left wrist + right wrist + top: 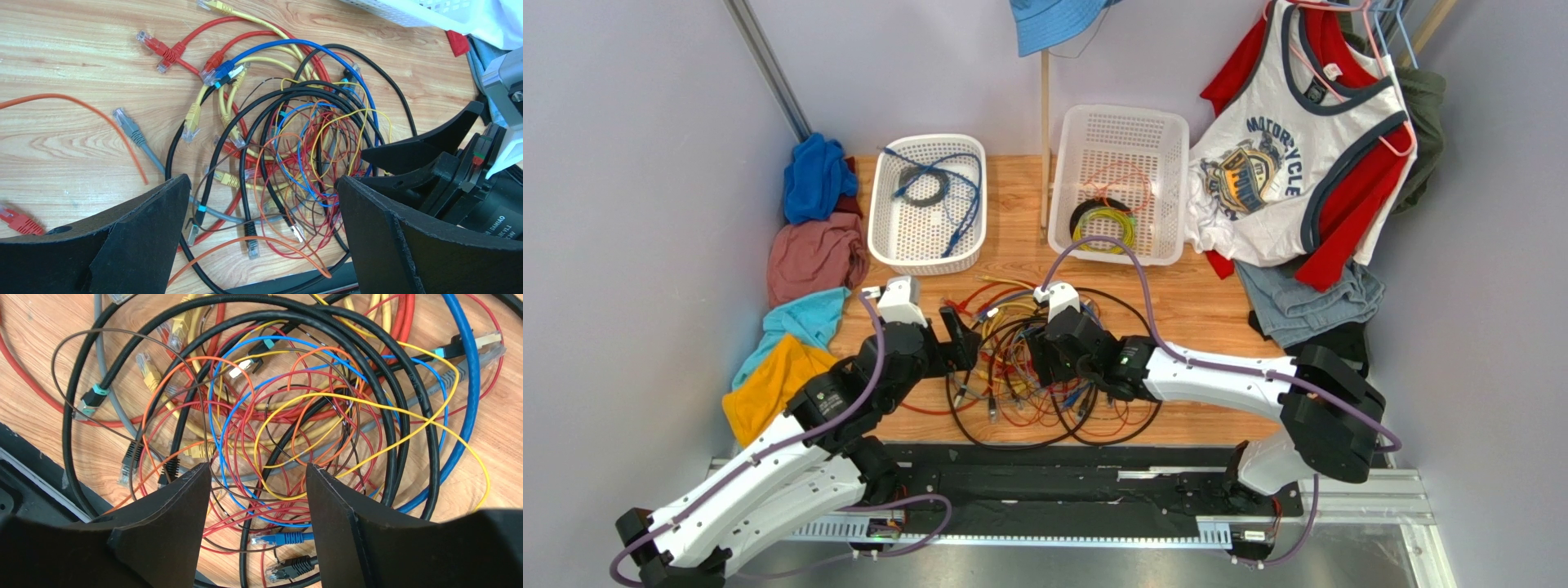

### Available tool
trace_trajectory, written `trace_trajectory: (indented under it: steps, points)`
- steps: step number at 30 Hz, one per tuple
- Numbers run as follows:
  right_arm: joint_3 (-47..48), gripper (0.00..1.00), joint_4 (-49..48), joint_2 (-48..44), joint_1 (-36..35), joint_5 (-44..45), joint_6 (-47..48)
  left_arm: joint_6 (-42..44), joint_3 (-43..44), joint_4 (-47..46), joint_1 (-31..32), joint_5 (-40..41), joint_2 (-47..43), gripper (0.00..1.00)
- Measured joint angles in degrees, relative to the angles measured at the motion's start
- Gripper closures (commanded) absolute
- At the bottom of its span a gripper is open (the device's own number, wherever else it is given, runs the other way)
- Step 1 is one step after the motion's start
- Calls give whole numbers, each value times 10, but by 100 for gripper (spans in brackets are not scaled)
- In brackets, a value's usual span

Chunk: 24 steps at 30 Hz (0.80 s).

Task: Untangle the cables

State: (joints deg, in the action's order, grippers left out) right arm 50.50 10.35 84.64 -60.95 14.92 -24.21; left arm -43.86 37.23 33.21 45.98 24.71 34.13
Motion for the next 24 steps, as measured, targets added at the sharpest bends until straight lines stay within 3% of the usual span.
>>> trace_trajectory:
  steps: [13, 17, 24]
  points:
    - [-19, 39, -45, 82, -16, 0, -9, -17, 0, 6, 0, -2, -5, 3]
    - [-53, 38, -61, 29, -32, 24, -14, -18, 0, 13, 0, -2, -8, 5]
    - [-113, 34, -129, -164, -72, 23, -6, -15, 0, 13, 0, -4, -12, 8]
